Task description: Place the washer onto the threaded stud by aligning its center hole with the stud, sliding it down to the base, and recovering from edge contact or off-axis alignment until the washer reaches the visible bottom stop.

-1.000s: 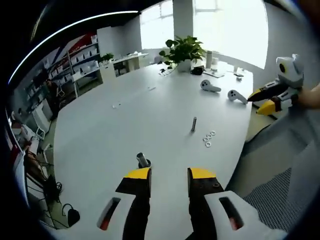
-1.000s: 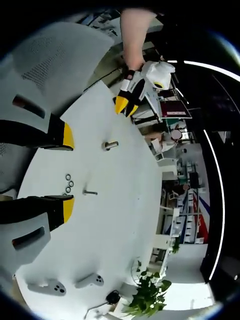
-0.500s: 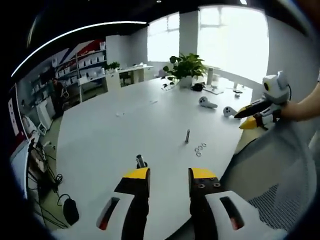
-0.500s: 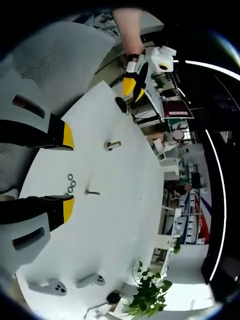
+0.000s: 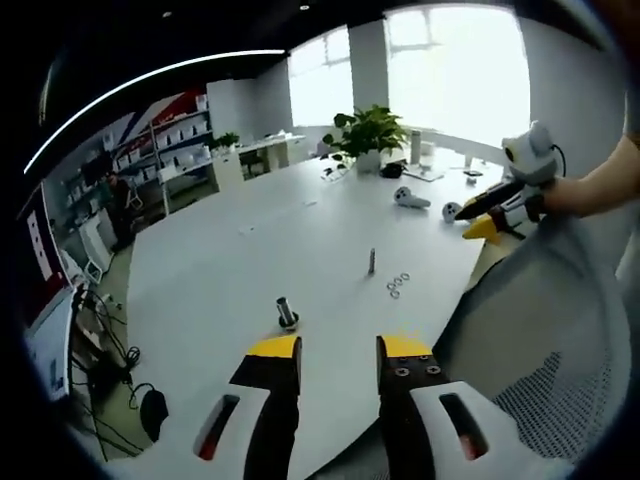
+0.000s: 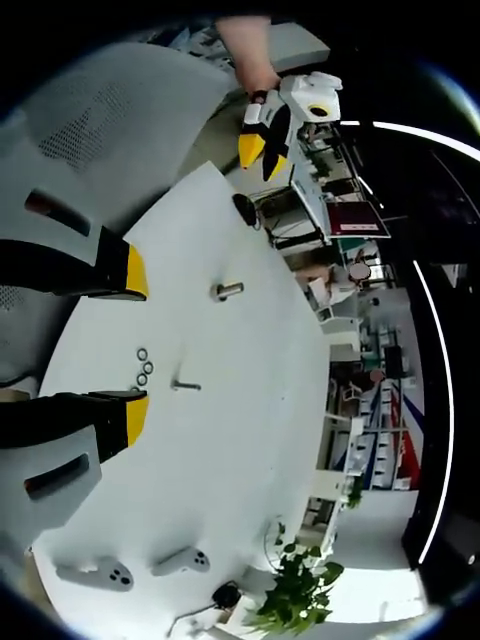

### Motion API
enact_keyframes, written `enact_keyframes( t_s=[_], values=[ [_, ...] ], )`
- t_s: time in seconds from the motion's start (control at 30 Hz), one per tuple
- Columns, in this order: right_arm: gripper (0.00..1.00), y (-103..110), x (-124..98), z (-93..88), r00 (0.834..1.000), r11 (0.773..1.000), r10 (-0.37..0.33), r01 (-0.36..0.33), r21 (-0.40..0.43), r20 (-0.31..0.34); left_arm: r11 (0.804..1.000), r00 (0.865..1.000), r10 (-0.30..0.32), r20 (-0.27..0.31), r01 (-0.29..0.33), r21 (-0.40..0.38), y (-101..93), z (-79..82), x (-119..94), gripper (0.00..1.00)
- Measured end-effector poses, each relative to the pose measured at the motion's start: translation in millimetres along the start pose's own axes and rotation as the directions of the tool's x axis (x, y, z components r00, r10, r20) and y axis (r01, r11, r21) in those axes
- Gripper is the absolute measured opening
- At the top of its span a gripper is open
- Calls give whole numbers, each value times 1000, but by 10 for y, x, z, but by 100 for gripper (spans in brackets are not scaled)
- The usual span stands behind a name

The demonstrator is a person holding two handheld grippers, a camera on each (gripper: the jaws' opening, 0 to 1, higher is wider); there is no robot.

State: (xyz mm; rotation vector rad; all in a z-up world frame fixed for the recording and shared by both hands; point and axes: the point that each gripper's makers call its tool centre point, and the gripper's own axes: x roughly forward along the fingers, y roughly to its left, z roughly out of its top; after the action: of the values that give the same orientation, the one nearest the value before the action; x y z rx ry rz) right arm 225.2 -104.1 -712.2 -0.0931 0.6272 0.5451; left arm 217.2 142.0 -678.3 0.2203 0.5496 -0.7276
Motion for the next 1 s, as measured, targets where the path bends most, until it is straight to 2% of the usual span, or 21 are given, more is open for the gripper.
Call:
enact_keyframes(
  t_s=[0.13, 0.17, 0.2, 0.23, 0.3, 0.53, 0.63, 0.67, 0.87, 1.0],
  values=[
    [38, -10, -4, -5, 1000, 1000, -3, 3, 11, 1, 999, 1000, -14, 26, 15, -42, -23, -5, -11, 32],
    [38, -12, -5, -6, 1000, 1000, -4, 4, 12, 0, 999, 1000, -15, 19, 16, -46, -32, -37, 2, 32],
    [38, -17, -4, 1, 1000, 1000, -7, 7, 9, 5, 1000, 999, 14, -43, -14, -14, -12, -132, -6, 32],
    [38, -19, -6, 6, 1000, 1000, -9, 9, 8, 7, 1000, 999, 18, -42, -17, 23, -29, -123, -4, 32],
    [38, -9, -6, 6, 1000, 1000, -4, 3, 11, 6, 1000, 1000, 2, -10, -1, 25, -116, -78, -13, 32],
    [38, 8, -2, 4, 1000, 1000, 3, -3, 3, 5, 1000, 1000, -13, 15, 13, 19, -168, -73, -23, 32],
    [38, 6, 2, -3, 1000, 1000, 3, -3, -3, 1, 1000, 1000, -10, 6, 10, 19, -173, -93, 9, 31],
    [38, 6, 1, -5, 1000, 1000, 2, -2, -2, 0, 999, 1000, 2, -10, -1, 47, -169, -113, 16, 31],
    [38, 24, 8, -17, 1000, 1000, 7, -7, -3, -8, 998, 1000, -18, -5, 18, 63, -206, -118, 18, 31],
    [38, 34, 18, -28, 1000, 1000, 15, -15, -7, -14, 999, 999, -23, 48, 21, 44, -204, -32, -28, 31]
  ],
)
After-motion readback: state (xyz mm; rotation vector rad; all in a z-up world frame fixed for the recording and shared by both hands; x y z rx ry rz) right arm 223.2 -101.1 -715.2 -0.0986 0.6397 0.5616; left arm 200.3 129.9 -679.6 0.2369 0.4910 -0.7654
